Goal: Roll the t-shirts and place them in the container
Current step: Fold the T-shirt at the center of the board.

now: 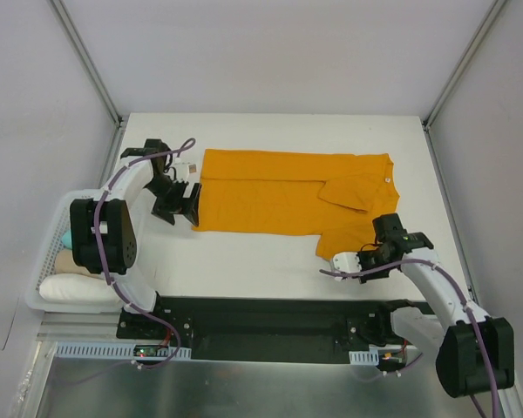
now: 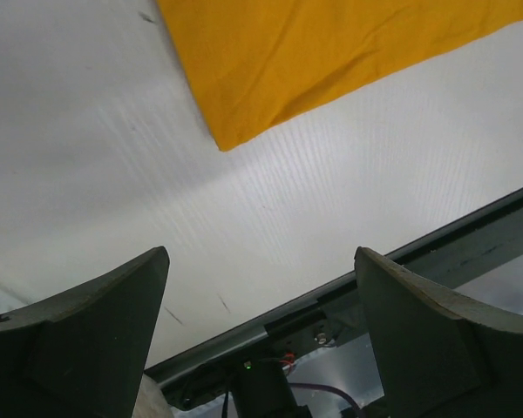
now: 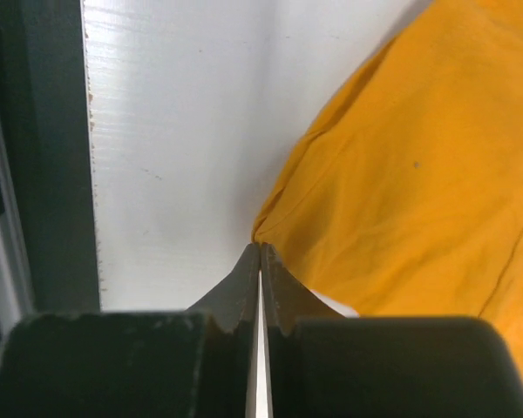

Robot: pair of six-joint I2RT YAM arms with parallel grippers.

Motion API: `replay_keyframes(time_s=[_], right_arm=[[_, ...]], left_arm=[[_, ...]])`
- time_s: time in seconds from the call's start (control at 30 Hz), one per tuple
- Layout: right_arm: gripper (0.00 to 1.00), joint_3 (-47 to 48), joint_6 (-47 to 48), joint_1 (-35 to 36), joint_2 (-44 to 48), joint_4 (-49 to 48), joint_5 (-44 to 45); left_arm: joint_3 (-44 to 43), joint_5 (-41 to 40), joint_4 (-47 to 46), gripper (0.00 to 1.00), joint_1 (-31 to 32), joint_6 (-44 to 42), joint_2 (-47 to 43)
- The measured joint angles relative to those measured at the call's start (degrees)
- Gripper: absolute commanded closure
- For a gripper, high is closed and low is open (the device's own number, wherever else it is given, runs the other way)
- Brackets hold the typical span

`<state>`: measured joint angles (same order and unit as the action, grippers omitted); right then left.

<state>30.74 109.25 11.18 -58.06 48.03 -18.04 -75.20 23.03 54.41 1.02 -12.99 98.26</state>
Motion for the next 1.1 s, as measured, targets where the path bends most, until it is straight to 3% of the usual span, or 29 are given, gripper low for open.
replay_keyframes(time_s=[0.33, 0.43, 0.6, 1.0, 1.1], right_arm=[[0.99, 4.39, -16.52, 2.54, 9.53, 9.86, -0.04], [0.99, 4.39, -21.42, 2.82, 9.99, 11.58, -0.02], [0.99, 4.39, -28.35, 3.8, 11.61, 12.22, 0.0], [0.99, 4.39, -35.58, 4.17, 10.95, 10.73, 1.25], [0.99, 4.39, -36.28, 4.2, 10.23, 10.16, 1.53]], left_arm=[[3.28, 1.18, -0.02, 0.32, 0.04, 3.28, 0.72], [2.4, 1.14, -0.22, 0.41, 0.15, 3.67, 3.58], [-1.7, -0.04, -1.11, 0.45, 1.01, 3.93, 10.82], [-4.55, -3.82, -1.57, 0.55, 4.7, 3.58, 17.05], [-4.57, -4.35, -1.53, 0.64, 5.03, 3.43, 17.05]])
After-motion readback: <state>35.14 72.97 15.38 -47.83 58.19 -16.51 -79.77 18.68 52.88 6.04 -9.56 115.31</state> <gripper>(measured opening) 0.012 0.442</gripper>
